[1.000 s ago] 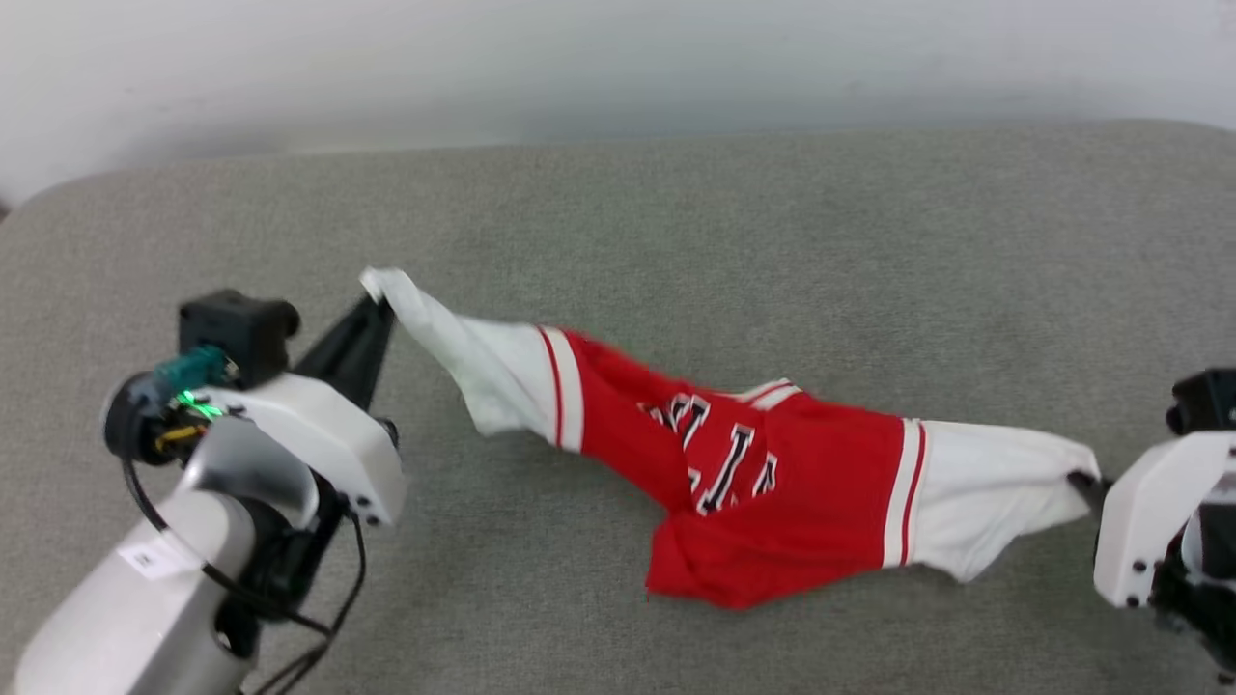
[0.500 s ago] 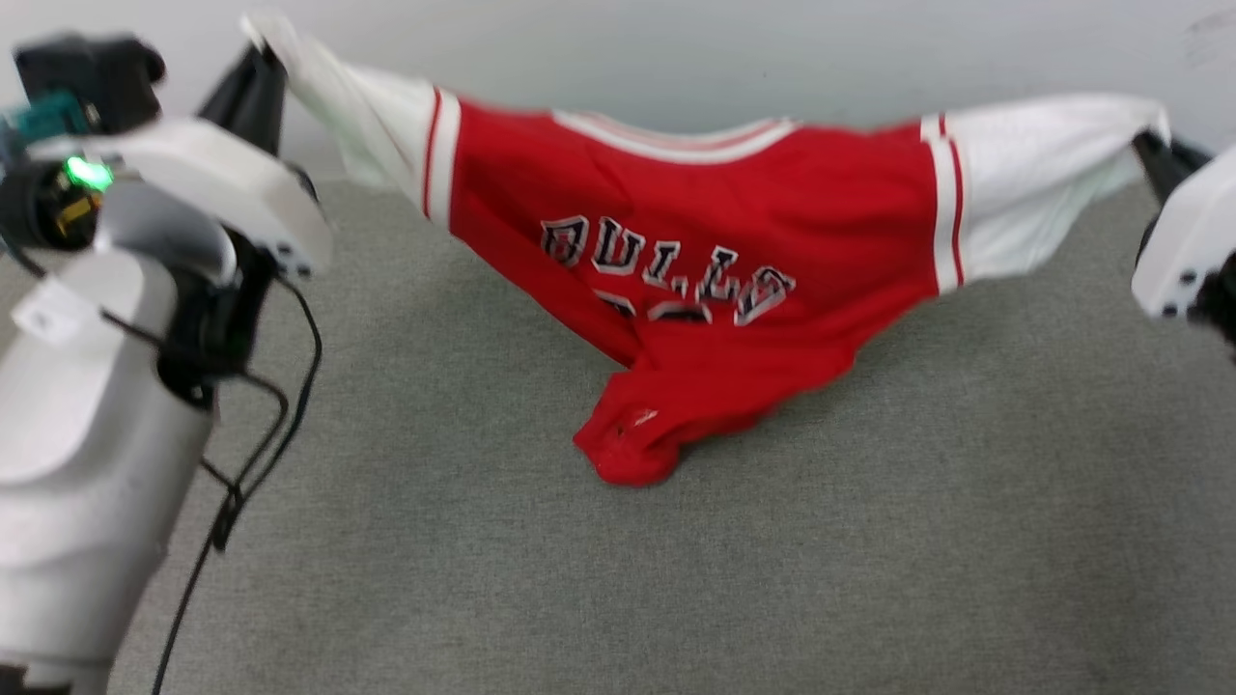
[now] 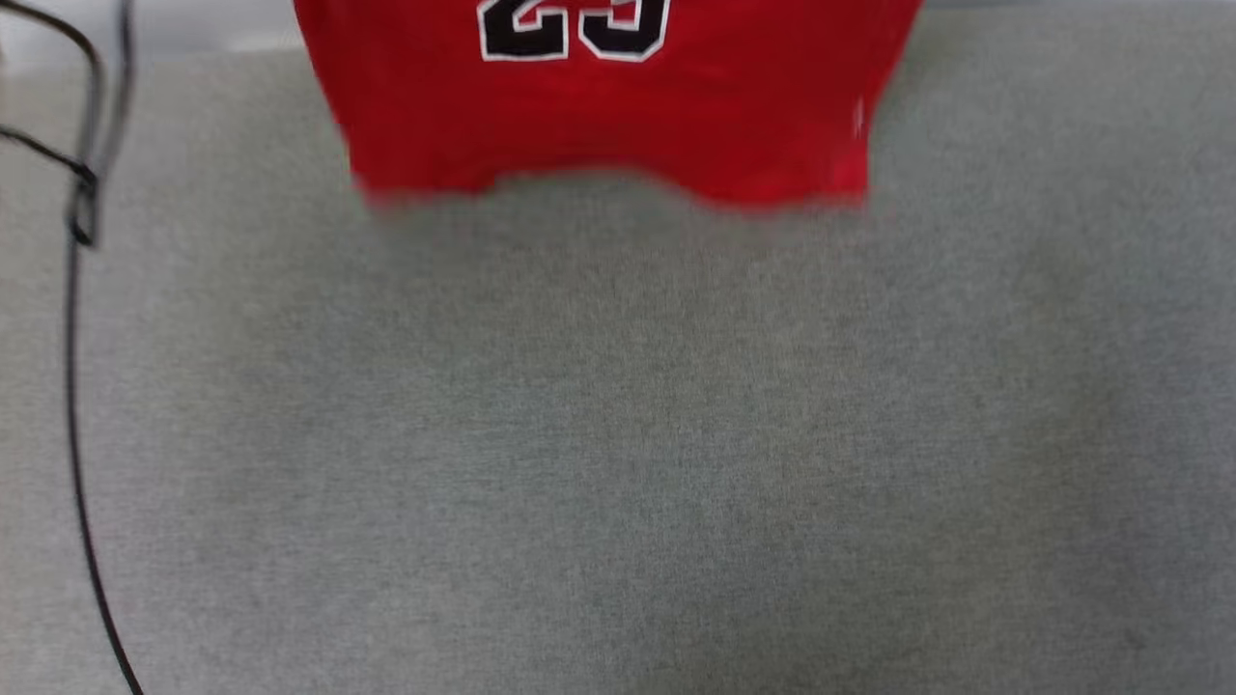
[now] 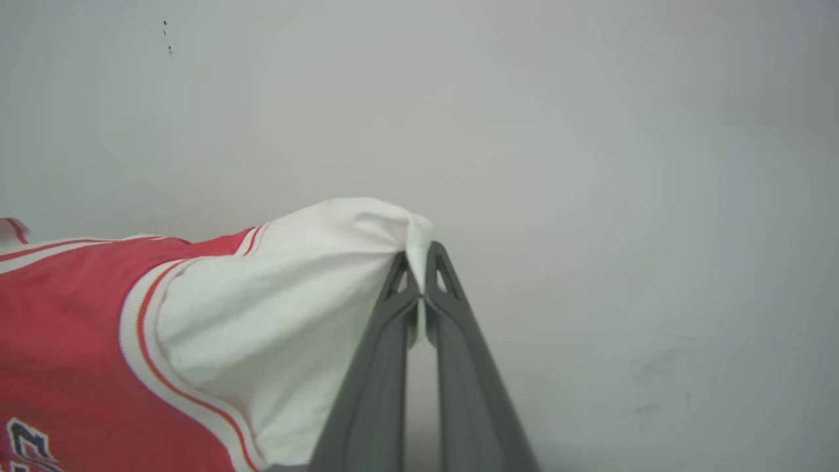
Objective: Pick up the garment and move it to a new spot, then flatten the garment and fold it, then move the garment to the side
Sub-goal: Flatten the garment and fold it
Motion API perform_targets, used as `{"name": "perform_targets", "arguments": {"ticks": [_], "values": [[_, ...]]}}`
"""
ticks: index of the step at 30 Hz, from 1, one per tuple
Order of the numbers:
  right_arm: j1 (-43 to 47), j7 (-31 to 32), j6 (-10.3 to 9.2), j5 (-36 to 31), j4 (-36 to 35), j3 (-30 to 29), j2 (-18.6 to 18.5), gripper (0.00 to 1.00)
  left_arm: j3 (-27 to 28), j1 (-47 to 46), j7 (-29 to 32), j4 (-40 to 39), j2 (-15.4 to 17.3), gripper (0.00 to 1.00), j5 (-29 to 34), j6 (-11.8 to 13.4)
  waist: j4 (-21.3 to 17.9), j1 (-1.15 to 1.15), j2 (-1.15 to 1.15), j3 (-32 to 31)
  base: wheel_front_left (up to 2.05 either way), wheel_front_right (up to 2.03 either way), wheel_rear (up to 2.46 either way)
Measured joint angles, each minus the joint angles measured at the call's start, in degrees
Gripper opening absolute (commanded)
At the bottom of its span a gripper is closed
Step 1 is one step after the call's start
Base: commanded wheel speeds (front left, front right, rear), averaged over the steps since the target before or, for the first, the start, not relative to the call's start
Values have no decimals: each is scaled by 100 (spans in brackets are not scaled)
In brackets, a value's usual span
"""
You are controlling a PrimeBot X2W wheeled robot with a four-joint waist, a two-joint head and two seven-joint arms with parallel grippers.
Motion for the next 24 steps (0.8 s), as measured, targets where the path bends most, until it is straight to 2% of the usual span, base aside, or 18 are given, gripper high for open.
{"name": "perform_targets", "arguments": {"ticks": [7,15,24], "values": [[-1290,-499,0,-196,513,22,120,0,90,-1004,-280,455,94,0,67,-266,-85,0,0,682,0,0,0],[-2224,-967,0,-223,1196,197,166,0,65,-1748,-300,985,221,0,103,-575,-143,0,0,1432,0,0,0],[-2322,-1395,0,56,2386,539,360,0,-103,-1712,-374,1782,2,0,13,-915,-112,0,0,1955,0,0,0]]}}
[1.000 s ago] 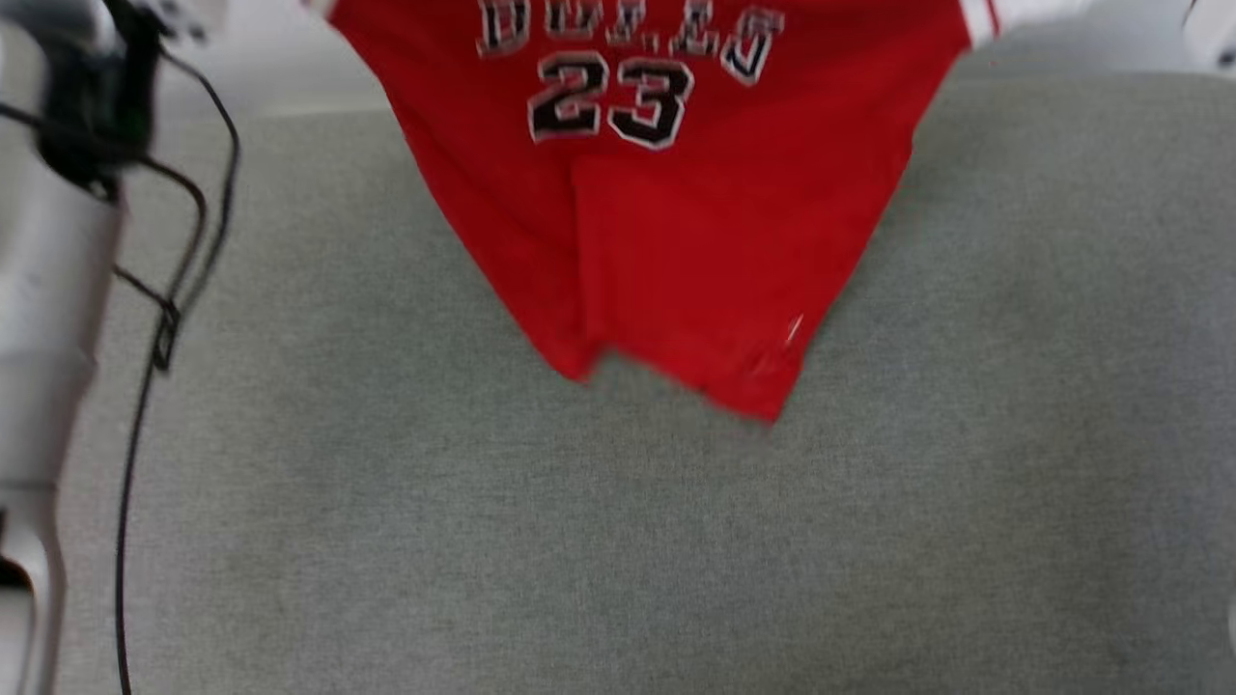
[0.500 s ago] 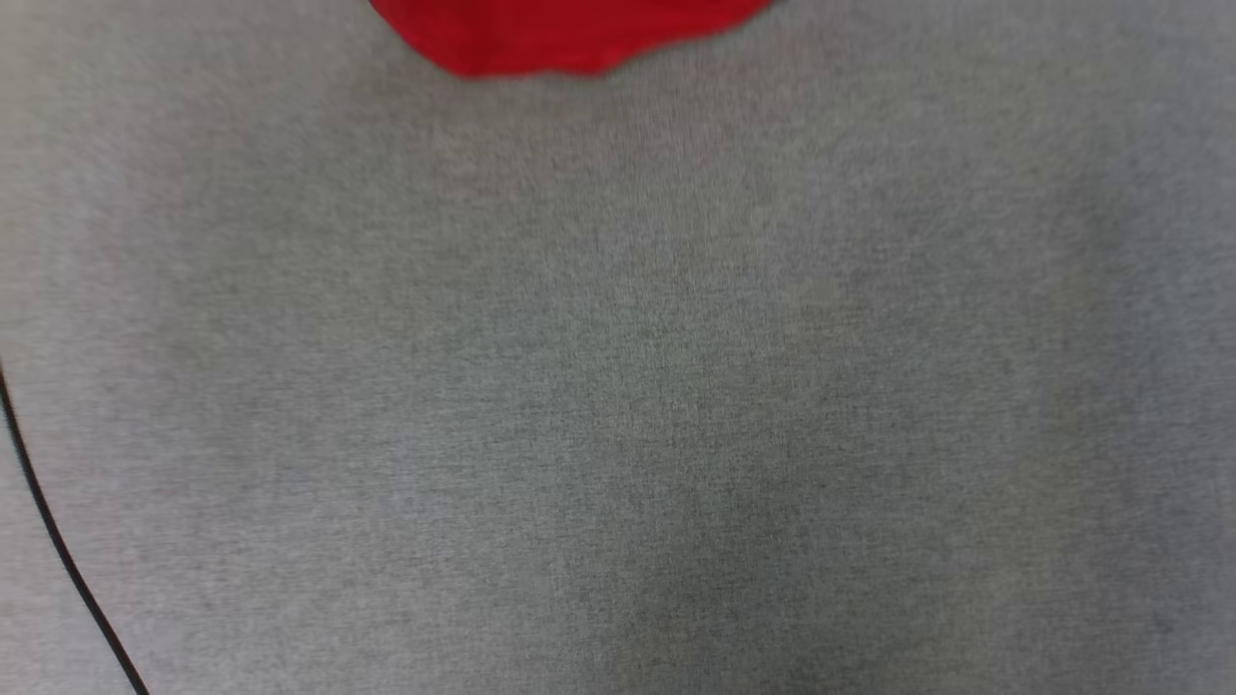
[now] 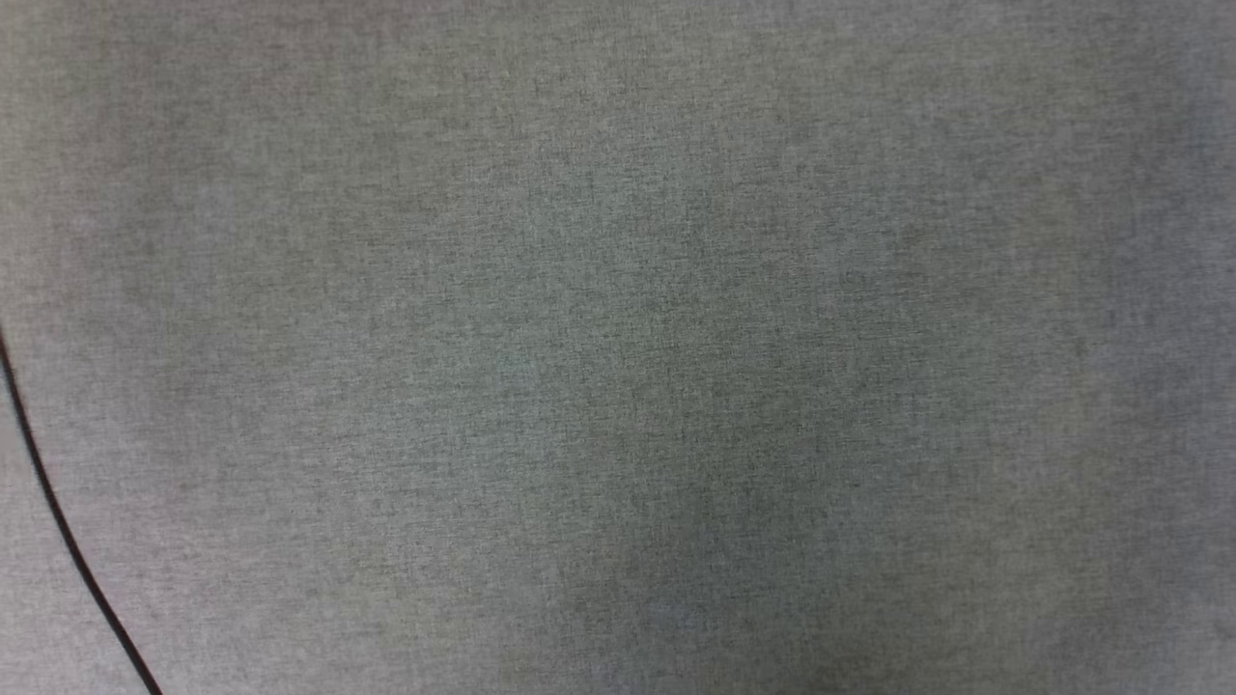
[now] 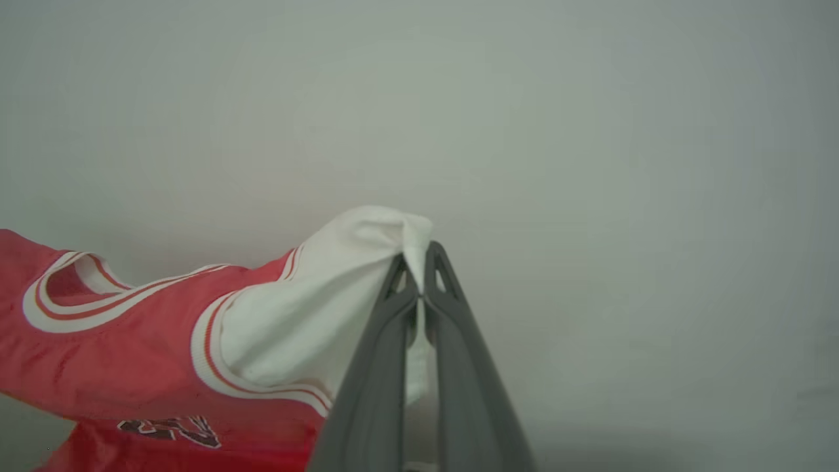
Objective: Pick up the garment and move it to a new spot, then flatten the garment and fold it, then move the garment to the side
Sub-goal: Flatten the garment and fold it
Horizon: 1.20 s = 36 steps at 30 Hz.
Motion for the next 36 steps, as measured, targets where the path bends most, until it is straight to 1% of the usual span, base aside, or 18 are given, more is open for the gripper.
{"name": "perform_targets", "arguments": {"ticks": [6,11,16,18,19,22,25,29,32,36], "values": [[451,-137,0,399,633,391,124,0,-140,489,22,467,-232,0,-200,-132,43,0,0,-37,0,0,0],[1301,-194,0,933,839,799,142,0,-271,1360,-66,563,-344,0,-446,-166,49,-1,0,-301,0,0,0],[2451,-353,-1,1464,699,1198,-25,0,-450,2592,-218,153,-420,0,-779,-175,68,-1,0,-721,0,0,0],[2973,-397,-1,1680,586,1332,-112,0,-459,3137,-260,-29,-396,0,-903,-175,77,-1,0,-929,0,0,0],[3752,-448,0,1953,337,1480,-248,0,-421,3974,-303,-331,-359,0,-1018,-175,94,-2,0,-1267,0,0,0],[4492,-492,0,2156,41,1563,-476,0,-277,4751,-312,-708,-342,0,-1049,-172,120,-2,0,-1609,0,0,0],[5179,-500,0,2382,-330,1550,-670,0,-24,5477,-313,-1206,-314,0,-1021,-49,159,-2,0,-1933,0,0,0],[6146,-424,0,2517,-854,1447,-790,0,211,6553,-319,-1739,-245,0,-985,166,204,-2,0,-2336,0,0,0],[6867,-342,0,2517,-1301,1257,-867,0,336,7299,-320,-2218,-169,0,-989,369,222,-3,0,-2619,0,0,0],[7909,-69,0,2457,-1940,829,-875,0,446,8349,-320,-2987,-82,0,-1039,766,225,-3,0,-2965,0,0,0]]}}
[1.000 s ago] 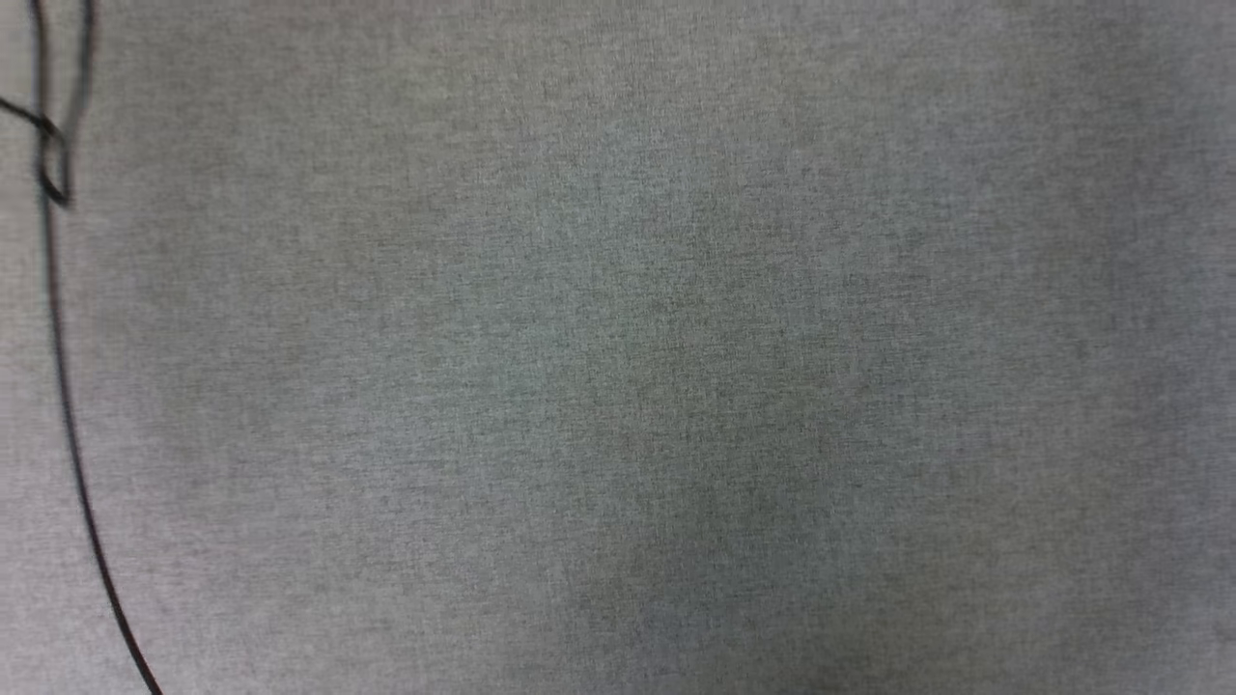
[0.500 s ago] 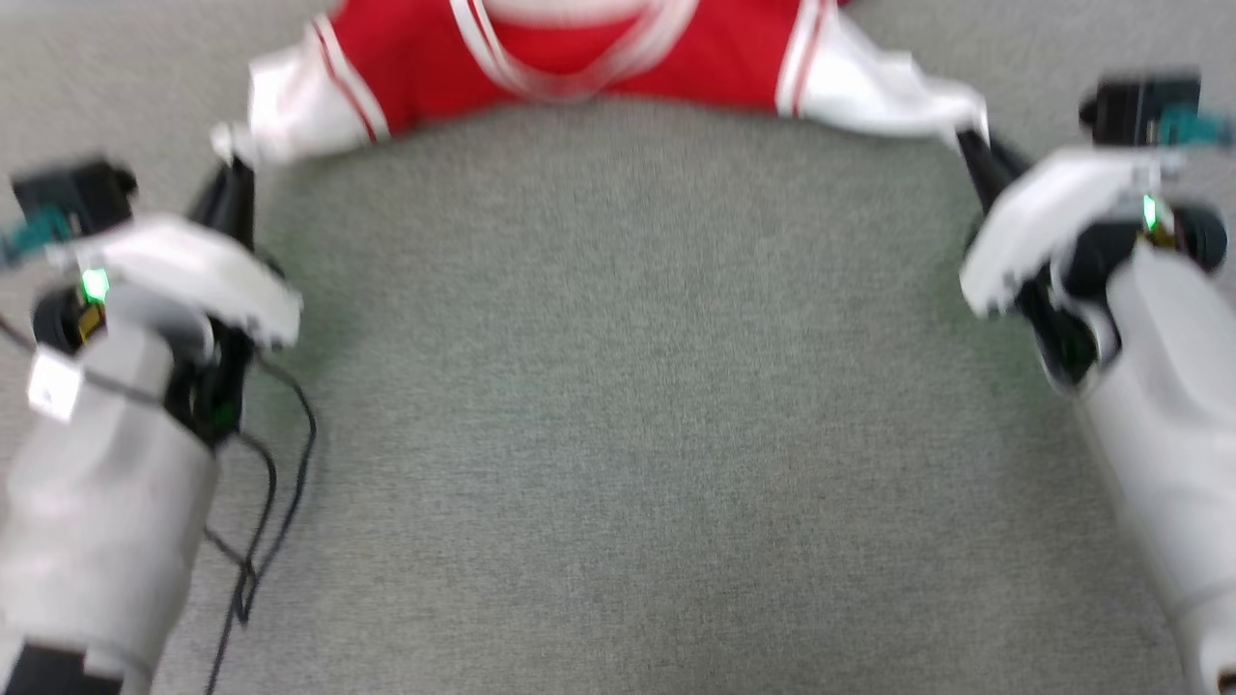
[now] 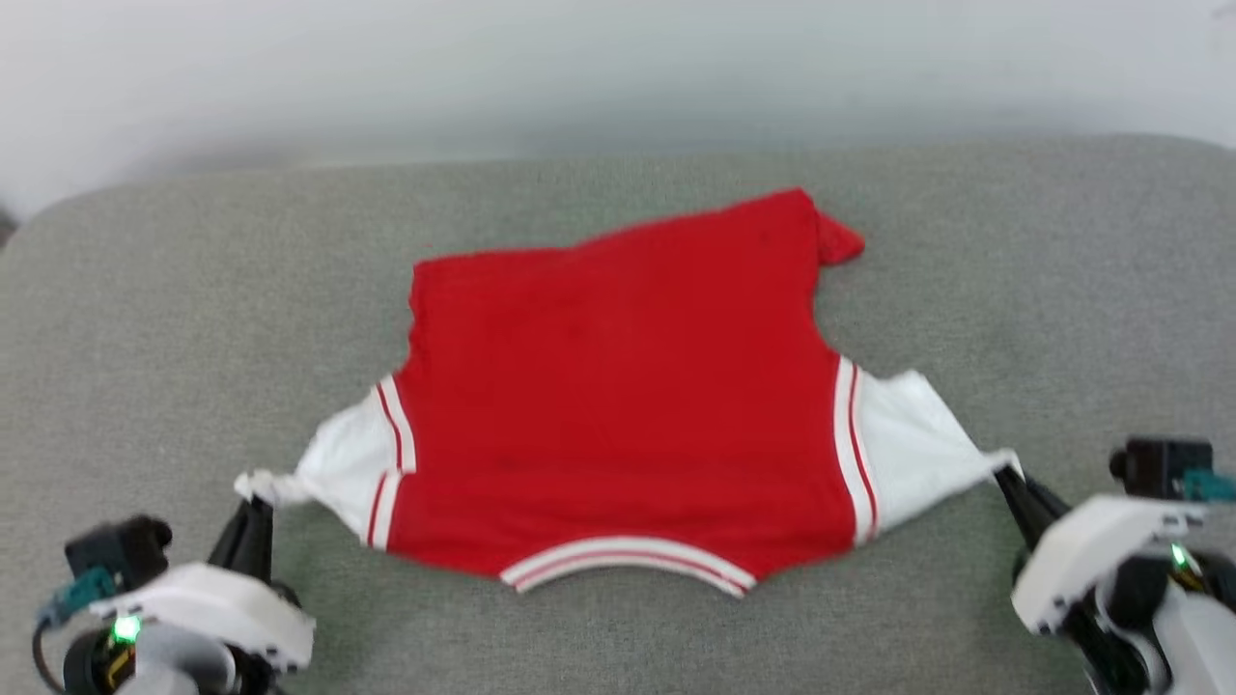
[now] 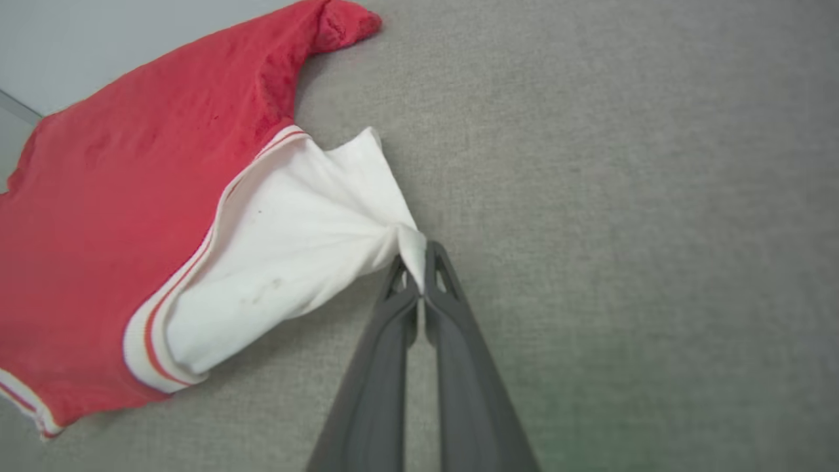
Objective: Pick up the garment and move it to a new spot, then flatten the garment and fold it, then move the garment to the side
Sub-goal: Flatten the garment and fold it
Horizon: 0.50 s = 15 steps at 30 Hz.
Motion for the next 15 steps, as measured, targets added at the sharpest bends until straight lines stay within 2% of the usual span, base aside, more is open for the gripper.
{"name": "perform_targets", "arguments": {"ticks": [3,6,11,15], "values": [[810,265,1,-112,-560,-498,31,0,35,666,63,-652,114,0,-9,343,22,0,0,-222,0,0,0],[1658,679,2,-327,-1250,-1027,219,0,62,1261,250,-1372,280,0,-38,702,74,-1,0,-405,0,0,0],[2906,1508,1,-771,-2439,-1863,775,0,85,2144,588,-2341,504,0,-84,1250,208,0,0,-605,0,0,0],[3632,2143,2,-1101,-3141,-2288,1184,0,105,2610,761,-2816,586,0,-147,1543,310,0,0,-703,0,0,0]]}}
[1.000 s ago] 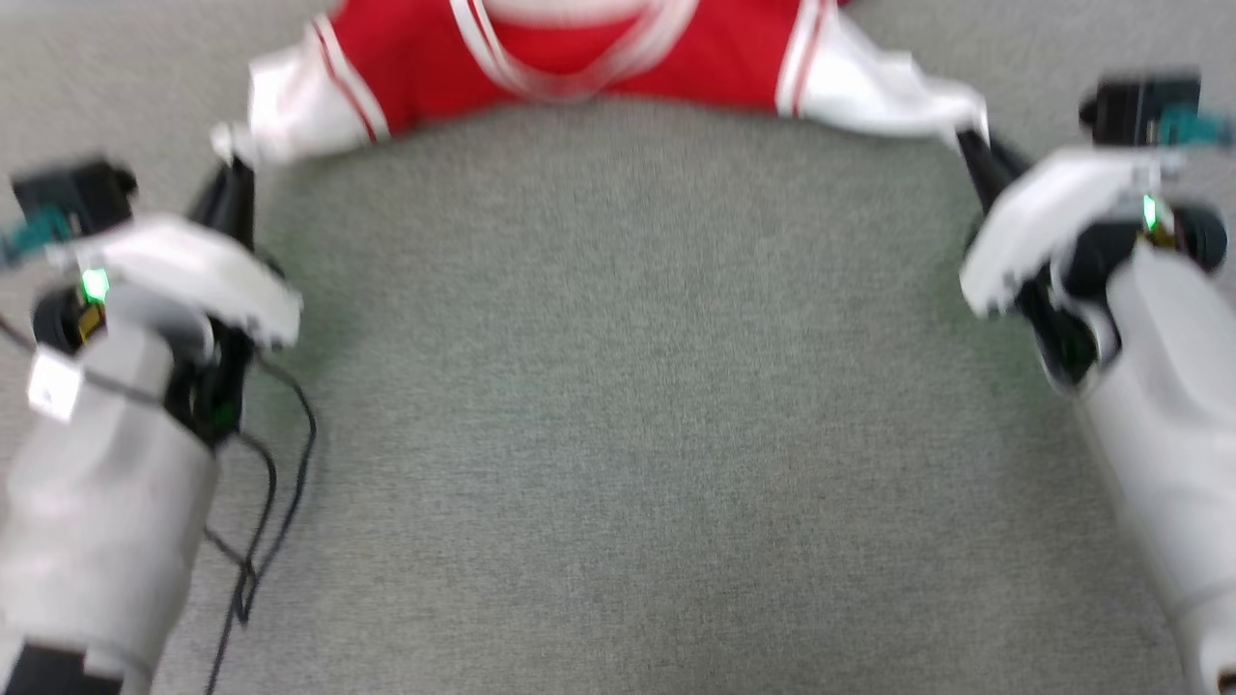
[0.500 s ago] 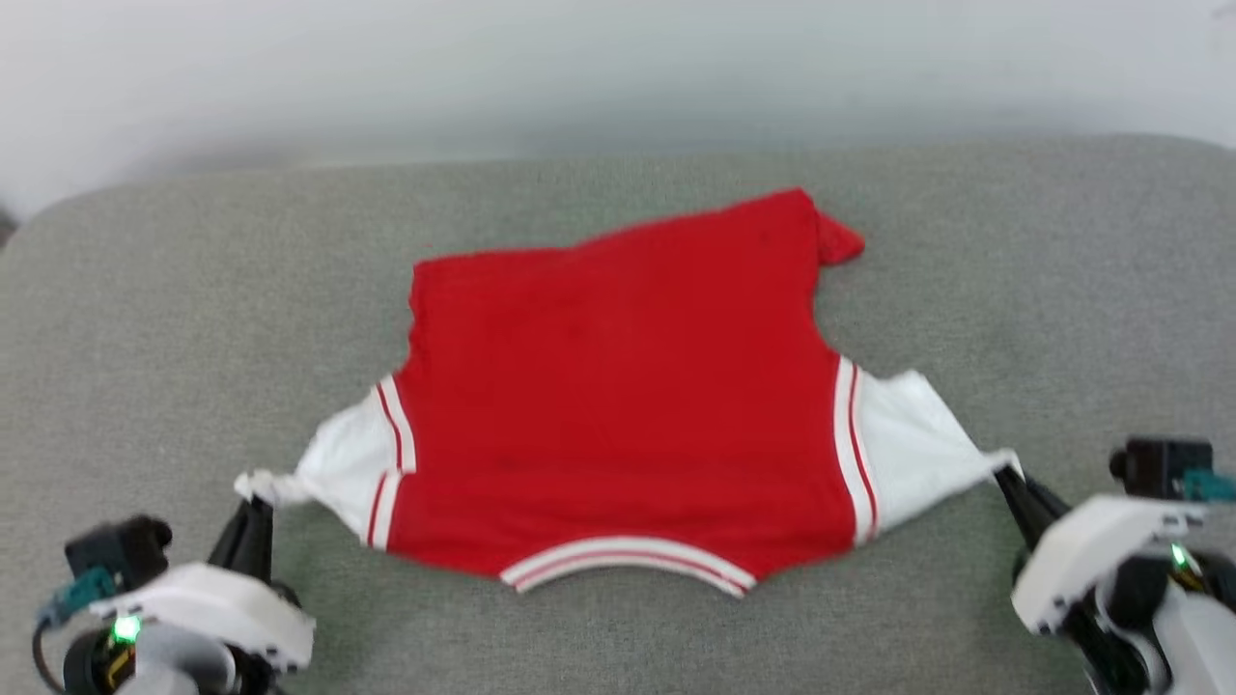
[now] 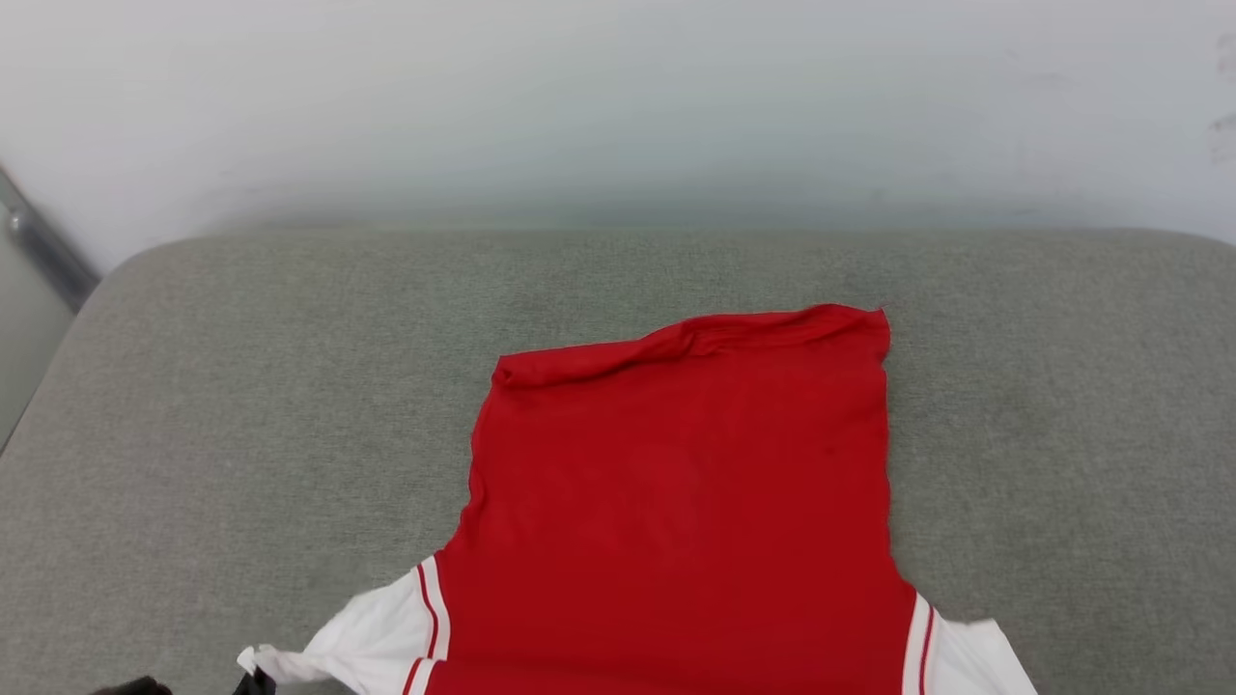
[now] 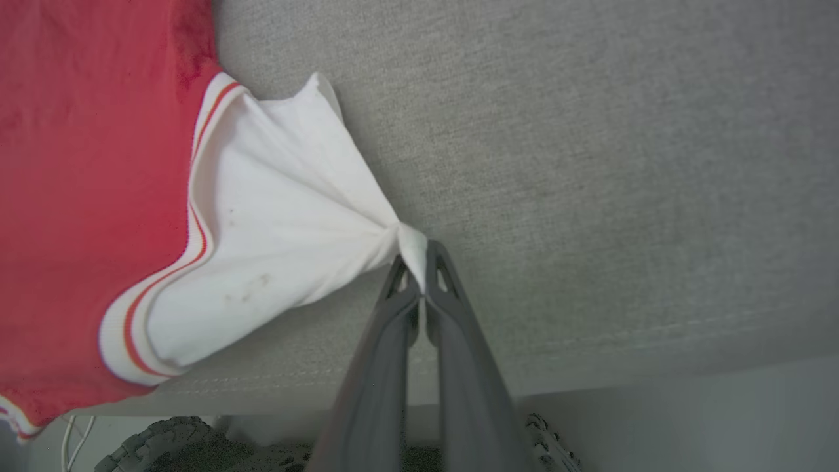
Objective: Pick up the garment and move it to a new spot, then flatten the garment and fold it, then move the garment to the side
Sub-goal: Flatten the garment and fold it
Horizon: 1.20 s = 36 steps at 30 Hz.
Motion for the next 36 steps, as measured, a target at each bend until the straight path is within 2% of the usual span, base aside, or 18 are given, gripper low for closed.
{"name": "perform_targets", "arguments": {"ticks": [4,5,6,9,13,17,20,24,32,36], "values": [[321,376,0,-214,-396,-186,157,0,-14,279,48,-304,57,0,8,174,73,0,0,-54,0,0,0],[323,397,-1,-214,-459,-196,178,44,-36,279,57,-382,57,0,32,186,88,0,0,-55,0,0,0],[310,417,-1,-214,-520,-186,189,100,-55,273,67,-446,59,0,63,188,101,0,0,-52,0,0,0],[73,245,-3,-246,-676,-164,213,100,-137,217,96,-598,58,0,118,188,134,0,0,-9,0,0,0],[-705,-241,-3,-281,-688,-242,222,100,-229,-7,110,-778,15,0,240,192,177,2,0,125,0,0,0],[-1762,-592,-3,-337,-208,-301,183,100,-266,-227,62,-956,-1,0,364,198,232,2,0,344,0,0,0],[-2659,-590,-3,-357,368,-308,-22,100,-331,-499,42,-1076,-36,0,453,132,333,2,0,556,0,0,0],[-3804,-175,-3,-381,1212,-343,-423,100,-448,-868,-46,-1147,-148,0,537,-31,554,3,0,869,0,0,0],[-5779,1281,-3,-853,2457,-353,-988,100,-613,-1620,-286,-987,-437,0,611,-483,1086,3,0,1614,0,0,0],[-6364,1878,-3,-1151,2806,-264,-1056,100,-659,-1915,-398,-815,-568,0,611,-691,1318,3,0,2012,0,0,0]]}}
